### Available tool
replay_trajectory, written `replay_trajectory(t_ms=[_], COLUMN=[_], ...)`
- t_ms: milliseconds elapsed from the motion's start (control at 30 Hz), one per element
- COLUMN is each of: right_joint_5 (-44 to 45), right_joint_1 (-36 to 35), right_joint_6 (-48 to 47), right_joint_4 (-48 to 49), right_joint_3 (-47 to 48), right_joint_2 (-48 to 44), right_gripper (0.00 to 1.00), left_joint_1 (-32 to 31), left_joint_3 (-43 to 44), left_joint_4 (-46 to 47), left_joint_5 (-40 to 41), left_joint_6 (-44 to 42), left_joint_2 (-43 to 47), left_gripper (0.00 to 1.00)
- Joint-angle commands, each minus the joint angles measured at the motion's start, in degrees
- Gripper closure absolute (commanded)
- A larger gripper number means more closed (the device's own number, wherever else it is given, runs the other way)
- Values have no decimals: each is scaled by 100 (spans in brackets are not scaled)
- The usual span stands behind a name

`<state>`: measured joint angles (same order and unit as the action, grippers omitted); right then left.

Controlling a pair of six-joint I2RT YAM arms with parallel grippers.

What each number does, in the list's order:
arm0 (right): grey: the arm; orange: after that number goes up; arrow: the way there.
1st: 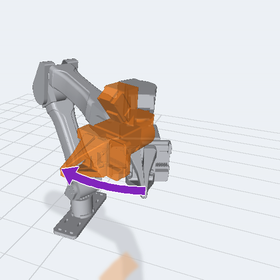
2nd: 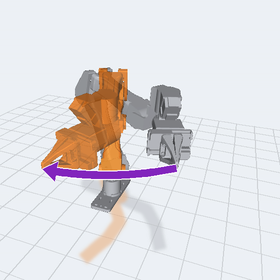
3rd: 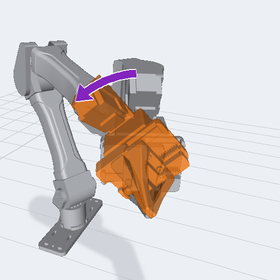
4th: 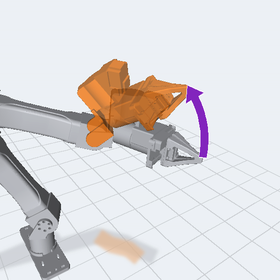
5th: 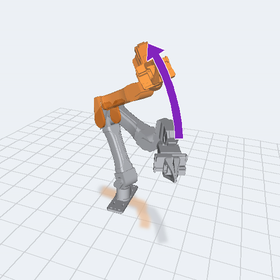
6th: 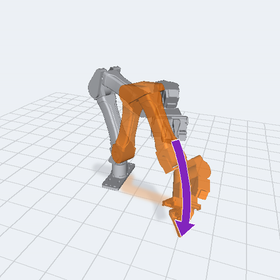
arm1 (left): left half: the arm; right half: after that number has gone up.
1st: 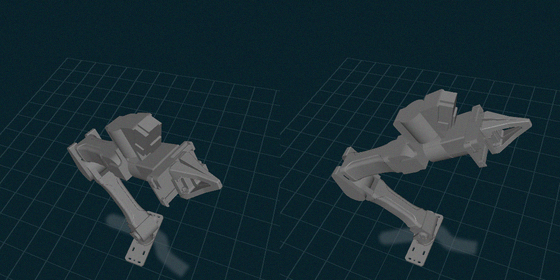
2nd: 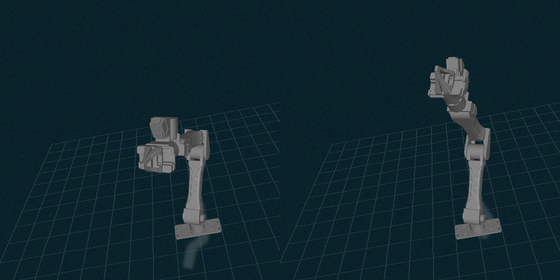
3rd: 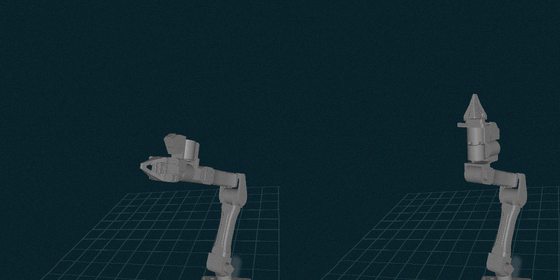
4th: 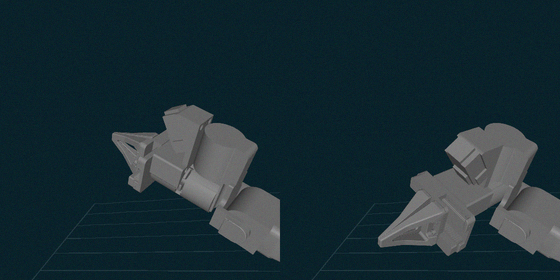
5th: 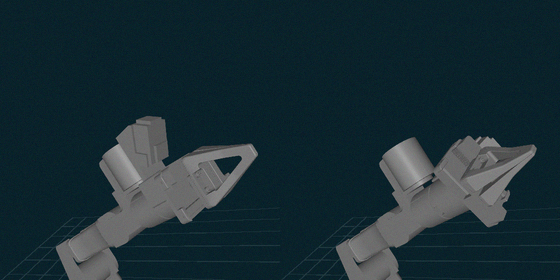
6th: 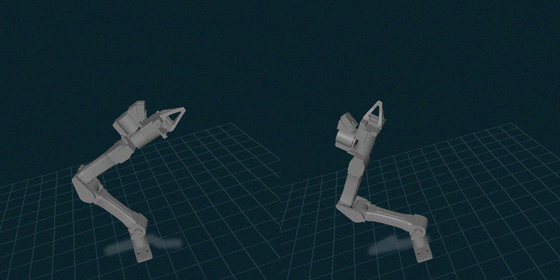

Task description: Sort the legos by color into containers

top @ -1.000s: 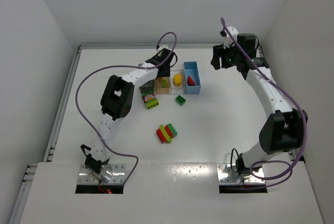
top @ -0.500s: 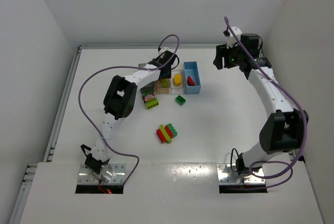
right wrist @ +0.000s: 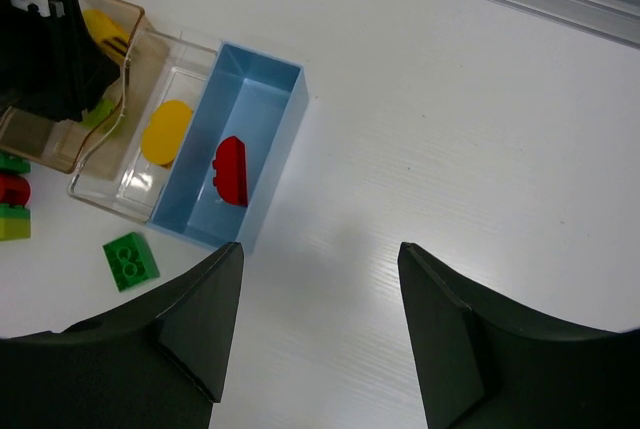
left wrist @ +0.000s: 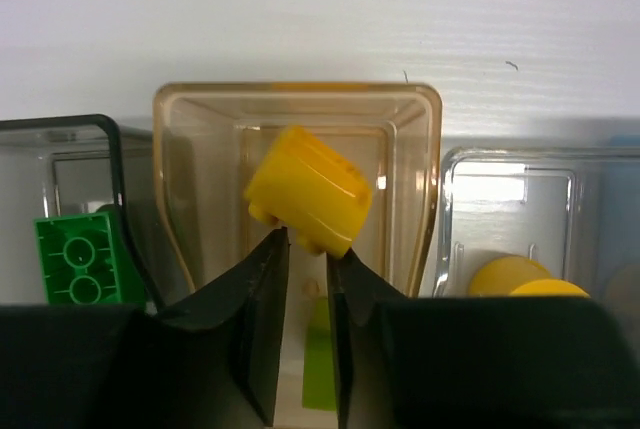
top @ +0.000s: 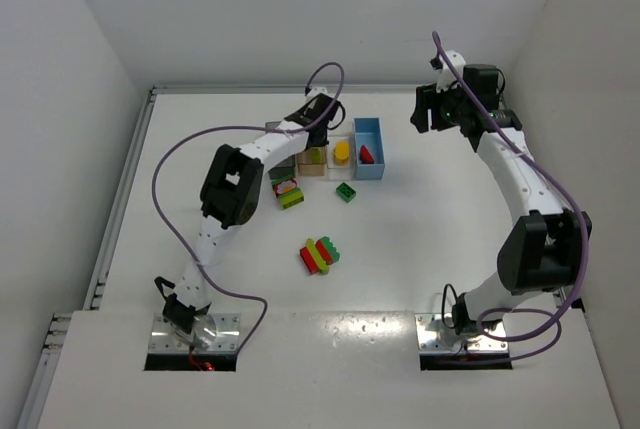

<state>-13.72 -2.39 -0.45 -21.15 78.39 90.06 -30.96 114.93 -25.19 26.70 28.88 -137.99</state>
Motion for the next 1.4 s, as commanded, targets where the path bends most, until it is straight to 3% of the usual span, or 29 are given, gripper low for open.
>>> replay_trajectory(t_ms=[0, 67, 400, 433, 467, 500, 1033, 1133, 1367], right_joint_5=[-113, -114, -307, -359, -360, -360, -307, -307, -307], right_joint_1=[20, 20, -33, -33, -33, -33, -33, -33, -33], right_joint_6=[-34, -34, 71, 71, 71, 71, 71, 71, 71], right_joint_4=[84, 84, 137, 137, 137, 137, 137, 137, 137], right_joint_3=[89, 89, -69, -69, -130, -131, -70, -17, 36], right_joint_2=[55, 55, -59, -59, -59, -111, -112, -50, 64], right_gripper=[36, 36, 36, 36, 36, 36, 36, 36, 36], left_joint_1=[-42, -42, -147, -147, -147, -147, 72, 125, 240], left_joint_3=[100, 99, -269, -270, -348, -349, 248, 310, 310], left_joint_4=[32, 32, 84, 84, 84, 84, 137, 137, 137], left_joint_5=[-165, -296, -420, -420, -420, -368, -393, -578, -692], left_joint_6=[30, 30, 30, 30, 30, 30, -181, -181, -129], left_joint_2=[-36, 123, 950, 1019, 1020, 1020, 379, 308, 308], left_gripper=[96, 100, 100, 80, 71, 68, 62, 52, 52])
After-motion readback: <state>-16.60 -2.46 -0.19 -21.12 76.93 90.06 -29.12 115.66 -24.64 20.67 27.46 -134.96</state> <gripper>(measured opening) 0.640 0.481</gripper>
